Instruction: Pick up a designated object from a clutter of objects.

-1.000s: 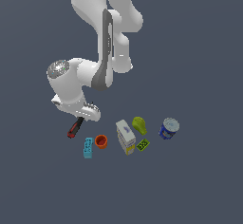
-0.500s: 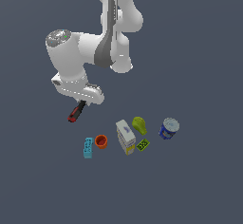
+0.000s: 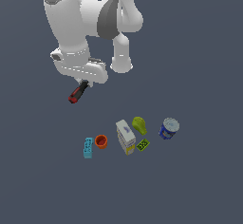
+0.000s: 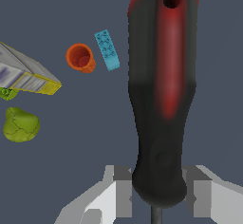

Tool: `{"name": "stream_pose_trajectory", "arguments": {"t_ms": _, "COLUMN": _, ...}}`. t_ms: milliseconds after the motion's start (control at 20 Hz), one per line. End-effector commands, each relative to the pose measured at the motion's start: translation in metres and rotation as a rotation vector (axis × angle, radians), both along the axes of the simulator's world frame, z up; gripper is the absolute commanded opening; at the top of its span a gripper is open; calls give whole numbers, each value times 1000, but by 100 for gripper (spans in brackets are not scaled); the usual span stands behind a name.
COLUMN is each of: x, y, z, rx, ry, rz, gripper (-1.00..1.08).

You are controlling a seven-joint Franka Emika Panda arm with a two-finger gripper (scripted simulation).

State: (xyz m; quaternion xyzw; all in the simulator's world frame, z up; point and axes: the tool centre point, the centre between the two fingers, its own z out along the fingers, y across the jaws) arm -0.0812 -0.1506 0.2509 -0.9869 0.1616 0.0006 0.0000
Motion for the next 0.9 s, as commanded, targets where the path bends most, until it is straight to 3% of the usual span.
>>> {"name": "stream_pose_trajectory", "arguments": {"t_ms": 0, "x": -10, "y": 5, "z": 22, "rx": -1, "ry": -1, "rz": 0, "gripper": -100}}
{"name": "stream_pose_trajectory", "arguments": {"t_ms": 850, "x": -66, "y": 40, "z": 161, "rx": -2, "ry": -1, "rz": 0, "gripper": -100}}
